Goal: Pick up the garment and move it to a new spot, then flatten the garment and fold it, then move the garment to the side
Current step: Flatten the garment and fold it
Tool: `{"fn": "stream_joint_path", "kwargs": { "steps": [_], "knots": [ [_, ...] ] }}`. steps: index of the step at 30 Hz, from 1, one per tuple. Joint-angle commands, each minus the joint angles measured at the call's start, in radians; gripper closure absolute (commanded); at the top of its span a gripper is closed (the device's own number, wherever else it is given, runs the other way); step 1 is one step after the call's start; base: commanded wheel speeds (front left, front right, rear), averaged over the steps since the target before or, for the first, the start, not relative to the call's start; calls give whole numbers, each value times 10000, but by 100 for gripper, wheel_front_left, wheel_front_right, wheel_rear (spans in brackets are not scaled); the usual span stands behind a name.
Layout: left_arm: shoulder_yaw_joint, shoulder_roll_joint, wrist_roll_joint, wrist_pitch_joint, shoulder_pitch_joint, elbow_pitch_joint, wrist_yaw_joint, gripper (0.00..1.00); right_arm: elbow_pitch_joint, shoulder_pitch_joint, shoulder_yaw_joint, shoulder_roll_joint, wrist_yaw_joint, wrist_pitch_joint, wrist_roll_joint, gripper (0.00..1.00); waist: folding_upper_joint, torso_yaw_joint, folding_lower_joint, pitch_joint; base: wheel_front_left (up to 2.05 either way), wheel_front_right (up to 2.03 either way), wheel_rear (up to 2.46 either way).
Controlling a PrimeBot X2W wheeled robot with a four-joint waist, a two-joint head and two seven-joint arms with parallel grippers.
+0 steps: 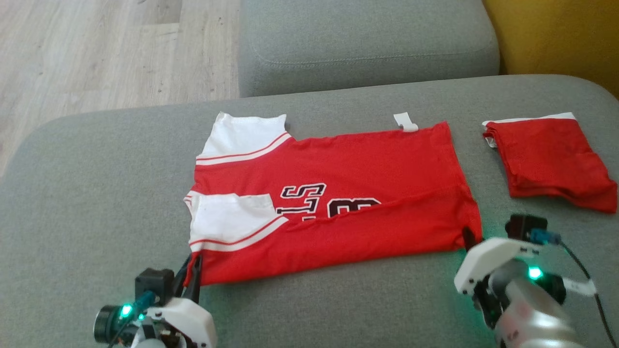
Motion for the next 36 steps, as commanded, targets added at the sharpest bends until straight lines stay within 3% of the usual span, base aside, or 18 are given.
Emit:
{"fn": "stream_joint_path", "kwargs": {
  "steps": [1,12,13,14,15,22,23,29,32,36],
  "knots": [
    [271,224,-101,33,-310,-427,113,100,-362,-30,165,63,-7,-71,51,100,-1,-41,3,-24,0,0,0],
    [397,226,-279,-41,-104,-811,460,100,-1807,867,-454,69,-7,-132,126,100,-1,-255,3,144,0,0,0],
    [422,208,-316,-60,-111,-827,485,78,-2036,935,-476,76,-7,-209,115,7,-1,-262,3,173,0,0,0],
    [440,199,-335,-81,-120,-842,517,22,-2265,997,-529,82,-7,-250,163,0,-1,-268,3,202,0,0,0],
    [453,196,-332,-137,-139,-872,562,0,-2574,1048,-464,88,-7,-318,213,0,-1,-269,3,236,0,0,0],
    [1111,5,-619,-1680,-583,-1611,888,0,-6199,1853,747,100,-7,-1185,1828,0,-1,-196,3,468,0,0,0],
    [1111,5,-619,-1680,-583,-1611,888,0,-6199,1853,747,100,-7,-1185,1828,0,-1,-196,3,468,0,0,0],
    [1686,-569,-642,-2091,-360,-3547,499,0,-9096,3259,501,101,-7,-1382,813,0,-1,6,3,580,0,0,0],
    [1794,-756,-31,-2095,105,-4343,384,0,-9966,3807,511,101,-7,-1385,529,0,-1,63,3,659,0,0,0],
    [1738,-846,876,-2096,497,-4392,419,0,-10437,4145,604,102,-7,-1387,253,0,-1,72,3,824,0,0,0]
  ]
}}
